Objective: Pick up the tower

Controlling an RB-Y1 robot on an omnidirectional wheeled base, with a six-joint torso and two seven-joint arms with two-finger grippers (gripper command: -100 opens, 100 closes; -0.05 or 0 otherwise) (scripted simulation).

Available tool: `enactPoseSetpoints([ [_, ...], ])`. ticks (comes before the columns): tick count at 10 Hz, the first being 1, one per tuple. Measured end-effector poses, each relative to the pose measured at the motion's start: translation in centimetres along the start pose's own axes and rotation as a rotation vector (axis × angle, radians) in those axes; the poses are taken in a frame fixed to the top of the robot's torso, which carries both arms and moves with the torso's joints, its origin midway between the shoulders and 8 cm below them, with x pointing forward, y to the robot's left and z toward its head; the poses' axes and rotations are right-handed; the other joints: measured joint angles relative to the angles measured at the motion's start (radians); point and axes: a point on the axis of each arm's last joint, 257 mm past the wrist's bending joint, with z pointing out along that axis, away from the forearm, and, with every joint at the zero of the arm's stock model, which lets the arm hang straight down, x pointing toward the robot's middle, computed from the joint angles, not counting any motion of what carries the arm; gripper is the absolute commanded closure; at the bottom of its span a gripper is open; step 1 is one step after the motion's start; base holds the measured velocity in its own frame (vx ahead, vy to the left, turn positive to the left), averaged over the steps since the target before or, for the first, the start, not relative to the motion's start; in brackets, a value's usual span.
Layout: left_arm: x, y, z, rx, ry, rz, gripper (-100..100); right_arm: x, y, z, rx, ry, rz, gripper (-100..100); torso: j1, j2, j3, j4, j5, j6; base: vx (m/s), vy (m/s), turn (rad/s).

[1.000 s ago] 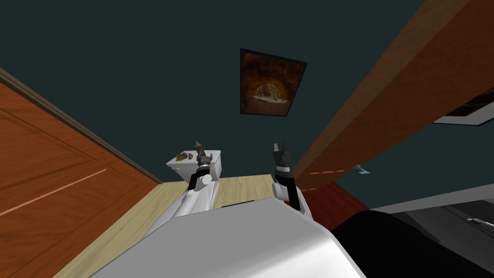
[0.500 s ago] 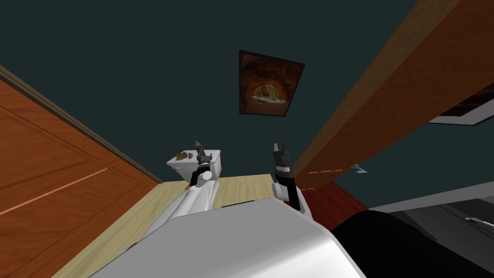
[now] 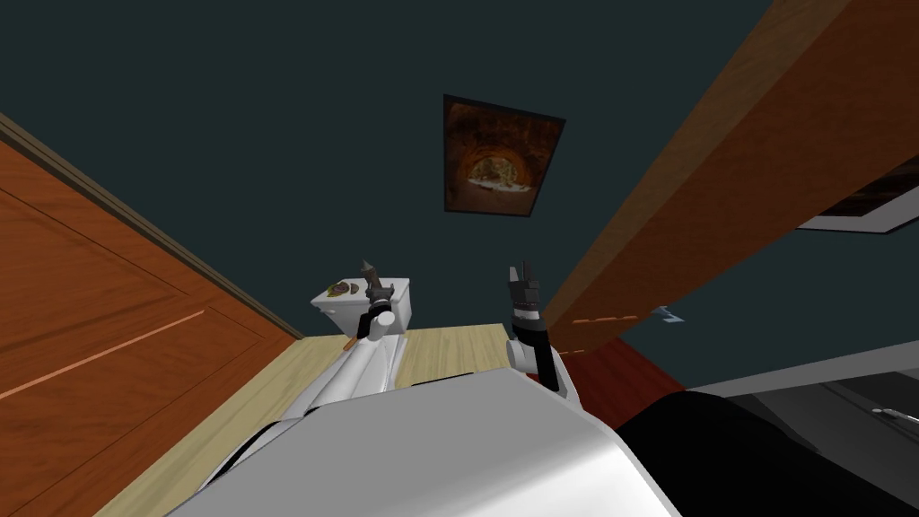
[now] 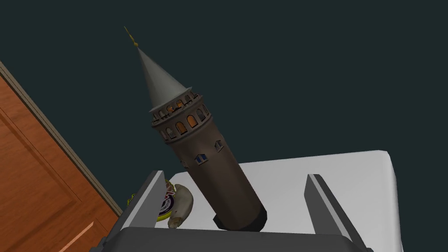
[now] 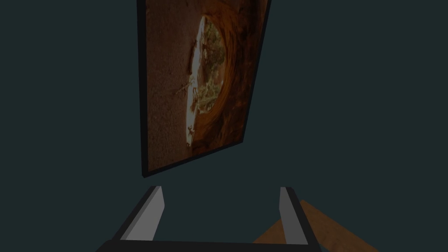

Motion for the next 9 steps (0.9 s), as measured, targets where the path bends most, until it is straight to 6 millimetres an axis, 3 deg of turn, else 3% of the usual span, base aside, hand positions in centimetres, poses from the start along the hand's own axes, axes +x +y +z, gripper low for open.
enactPoseSetpoints([
  [9,-3.0,-1.3,4.0,0.082,-0.165,-0.185,-100,0.0,0.0,0.0,0.0,0.0,0.0,0,0.0,-0.001,-0.001,0.0,0.0,0.0,0.004,-0.026,0.028],
])
